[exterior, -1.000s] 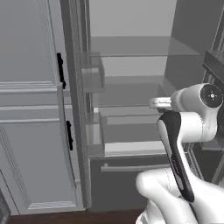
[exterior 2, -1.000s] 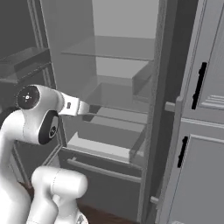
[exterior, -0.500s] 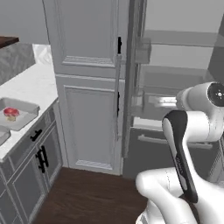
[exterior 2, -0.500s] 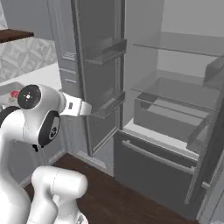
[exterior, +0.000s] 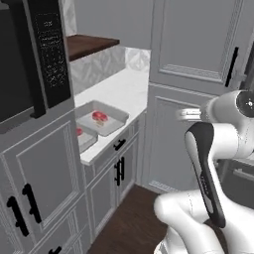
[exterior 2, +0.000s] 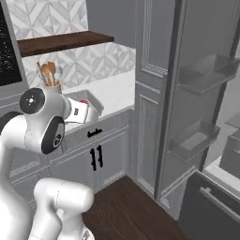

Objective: Place one garlic and one steak in each tupperware on the nearby counter, to pack two identical lunches.

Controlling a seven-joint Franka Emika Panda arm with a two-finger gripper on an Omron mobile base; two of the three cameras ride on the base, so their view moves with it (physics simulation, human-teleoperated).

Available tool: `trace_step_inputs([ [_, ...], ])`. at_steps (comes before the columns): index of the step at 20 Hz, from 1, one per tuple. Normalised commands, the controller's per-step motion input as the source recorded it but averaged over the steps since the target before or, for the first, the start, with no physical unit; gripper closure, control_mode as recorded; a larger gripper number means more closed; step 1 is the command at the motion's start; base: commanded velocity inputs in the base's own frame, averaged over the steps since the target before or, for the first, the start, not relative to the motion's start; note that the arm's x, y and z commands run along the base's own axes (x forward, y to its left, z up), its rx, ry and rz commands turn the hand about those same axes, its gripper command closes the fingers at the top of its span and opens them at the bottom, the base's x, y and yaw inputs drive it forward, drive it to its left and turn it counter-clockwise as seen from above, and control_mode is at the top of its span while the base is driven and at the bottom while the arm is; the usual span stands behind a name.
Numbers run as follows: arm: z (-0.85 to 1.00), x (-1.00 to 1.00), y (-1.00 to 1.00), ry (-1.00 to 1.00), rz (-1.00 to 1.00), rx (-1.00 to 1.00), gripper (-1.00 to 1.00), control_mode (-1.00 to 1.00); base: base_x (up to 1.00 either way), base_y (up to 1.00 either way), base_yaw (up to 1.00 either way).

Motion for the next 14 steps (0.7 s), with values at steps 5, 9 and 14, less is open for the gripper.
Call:
trace_step_inputs([
  [5, 0.0, 0.0, 0.0, 0.0, 0.0, 0.0, 1.0, 1.0, 0.96, 0.29, 0.37],
  [9, 0.0, 0.0, 0.0, 0.0, 0.0, 0.0, 1.0, 1.0, 0.92, -0.23, 0.2],
  [14, 0.0, 0.0, 0.0, 0.0, 0.0, 0.0, 1.0, 1.0, 0.98, -0.06, 0.26],
])
